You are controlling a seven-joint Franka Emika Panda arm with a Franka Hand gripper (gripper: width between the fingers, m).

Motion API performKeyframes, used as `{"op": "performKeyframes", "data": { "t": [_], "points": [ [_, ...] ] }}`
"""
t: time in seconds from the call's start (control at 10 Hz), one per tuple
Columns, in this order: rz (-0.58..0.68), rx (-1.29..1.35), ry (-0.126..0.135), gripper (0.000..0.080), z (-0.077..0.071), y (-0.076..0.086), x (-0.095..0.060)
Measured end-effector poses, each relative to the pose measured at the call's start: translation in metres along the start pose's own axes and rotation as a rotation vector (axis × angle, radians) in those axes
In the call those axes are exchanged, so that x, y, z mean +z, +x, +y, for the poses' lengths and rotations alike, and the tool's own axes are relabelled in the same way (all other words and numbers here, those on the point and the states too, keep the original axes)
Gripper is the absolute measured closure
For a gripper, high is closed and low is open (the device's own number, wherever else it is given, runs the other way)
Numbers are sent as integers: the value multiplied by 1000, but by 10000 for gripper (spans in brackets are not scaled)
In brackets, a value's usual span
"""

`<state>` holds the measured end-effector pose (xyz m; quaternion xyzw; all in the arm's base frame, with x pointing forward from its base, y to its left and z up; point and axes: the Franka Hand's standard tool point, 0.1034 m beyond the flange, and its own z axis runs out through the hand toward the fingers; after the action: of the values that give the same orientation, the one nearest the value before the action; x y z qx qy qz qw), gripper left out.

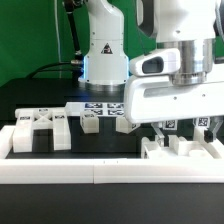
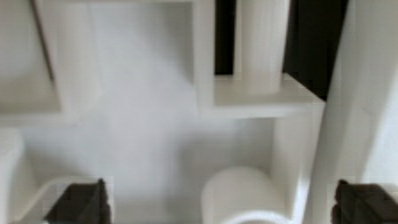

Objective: Assemble chair

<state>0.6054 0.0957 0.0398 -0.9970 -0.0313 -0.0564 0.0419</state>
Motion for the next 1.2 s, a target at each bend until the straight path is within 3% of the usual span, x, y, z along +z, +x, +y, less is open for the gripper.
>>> {"op": "performKeyframes", "data": {
  "t": [0.3,0.8,1.2],
  "points": [
    [-7,-66,-9,151,15,-25,-15],
    [-16,-164,-43,150,74,-90,-41],
    [-19,-128,-41,150,73,-90,-40]
  ]
}}
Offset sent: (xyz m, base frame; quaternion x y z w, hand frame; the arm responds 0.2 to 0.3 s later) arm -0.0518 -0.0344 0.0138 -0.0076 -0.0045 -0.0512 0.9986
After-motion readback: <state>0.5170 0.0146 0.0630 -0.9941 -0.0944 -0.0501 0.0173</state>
